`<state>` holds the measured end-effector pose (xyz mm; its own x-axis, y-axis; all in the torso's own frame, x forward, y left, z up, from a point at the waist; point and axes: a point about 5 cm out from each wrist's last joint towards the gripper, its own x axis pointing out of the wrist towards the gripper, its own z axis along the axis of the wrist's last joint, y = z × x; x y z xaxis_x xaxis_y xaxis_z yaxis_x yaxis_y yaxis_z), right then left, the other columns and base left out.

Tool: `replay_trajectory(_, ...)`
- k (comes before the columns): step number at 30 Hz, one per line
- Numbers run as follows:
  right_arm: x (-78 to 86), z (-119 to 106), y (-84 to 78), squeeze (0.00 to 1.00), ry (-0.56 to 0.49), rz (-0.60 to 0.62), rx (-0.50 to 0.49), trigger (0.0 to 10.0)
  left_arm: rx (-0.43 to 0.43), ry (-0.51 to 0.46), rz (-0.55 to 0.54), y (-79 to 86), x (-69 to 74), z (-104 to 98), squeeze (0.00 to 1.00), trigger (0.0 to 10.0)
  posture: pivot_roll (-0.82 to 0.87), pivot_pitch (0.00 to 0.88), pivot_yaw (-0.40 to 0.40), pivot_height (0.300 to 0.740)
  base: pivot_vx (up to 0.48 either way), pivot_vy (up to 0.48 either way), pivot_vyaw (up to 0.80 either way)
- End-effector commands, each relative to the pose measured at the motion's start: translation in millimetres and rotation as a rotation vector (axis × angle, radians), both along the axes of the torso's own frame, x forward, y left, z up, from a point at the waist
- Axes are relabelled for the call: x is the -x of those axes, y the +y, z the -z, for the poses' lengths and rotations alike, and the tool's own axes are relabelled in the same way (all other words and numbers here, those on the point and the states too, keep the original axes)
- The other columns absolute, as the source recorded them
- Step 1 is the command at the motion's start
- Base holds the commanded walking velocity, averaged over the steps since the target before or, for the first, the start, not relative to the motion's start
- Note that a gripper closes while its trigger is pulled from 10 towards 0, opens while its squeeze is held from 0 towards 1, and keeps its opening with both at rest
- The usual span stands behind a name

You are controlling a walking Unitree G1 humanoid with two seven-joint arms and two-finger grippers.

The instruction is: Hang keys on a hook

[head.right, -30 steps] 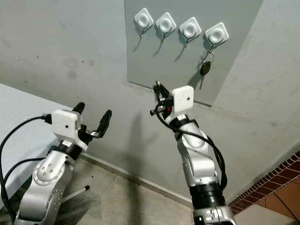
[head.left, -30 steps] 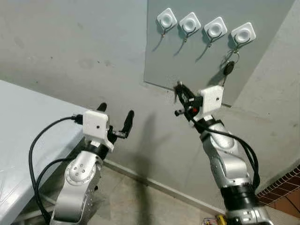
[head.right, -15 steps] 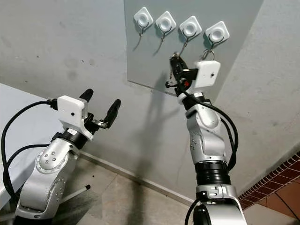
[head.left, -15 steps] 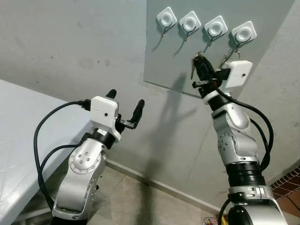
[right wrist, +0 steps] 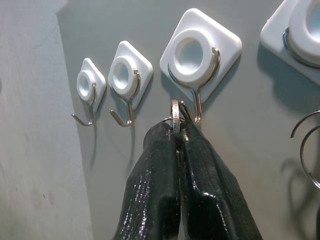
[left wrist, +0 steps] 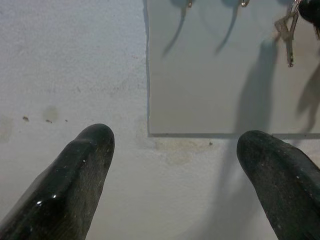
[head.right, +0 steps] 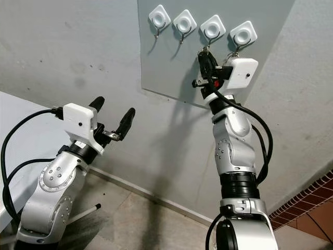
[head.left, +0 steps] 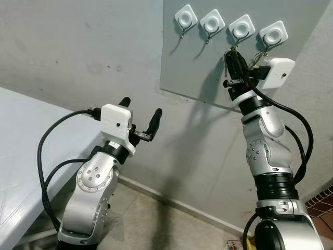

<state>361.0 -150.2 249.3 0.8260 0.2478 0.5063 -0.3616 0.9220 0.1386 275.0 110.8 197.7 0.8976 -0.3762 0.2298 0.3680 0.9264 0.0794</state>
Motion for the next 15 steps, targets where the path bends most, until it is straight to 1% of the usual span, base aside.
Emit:
replay_trajectory(1,0.6,-15.0,-4.1,0.00,-0.050,0.011,-0.034,10.0,-0.001,-0.021,0.012,-1.4,2.5,-6.4,0.00,10.0,-0.03,0.078,-0.014,0.740,0.000,0.000,0.00)
replay_trajectory(7,1.9,-15.6,-2.7,0.00,-0.056,-0.010,-0.027,10.0,-0.002,-0.026,0.015,-2.2,2.8,-8.5,0.00,10.0,-0.02,0.080,-0.014,0.740,0.000,0.000,0.00)
replay_trajectory(9,3.7,-10.6,-3.7,0.00,-0.046,-0.002,-0.022,10.0,0.000,-0.022,0.014,-2.3,3.1,-7.7,0.00,10.0,-0.03,0.079,-0.014,0.740,0.000,0.000,0.00)
replay_trajectory(15,5.3,-10.5,-6.3,0.00,-0.049,0.002,-0.026,10.0,0.005,-0.018,0.018,-3.1,3.8,-7.2,0.00,10.0,-0.03,0.080,-0.013,0.740,0.000,0.000,0.00)
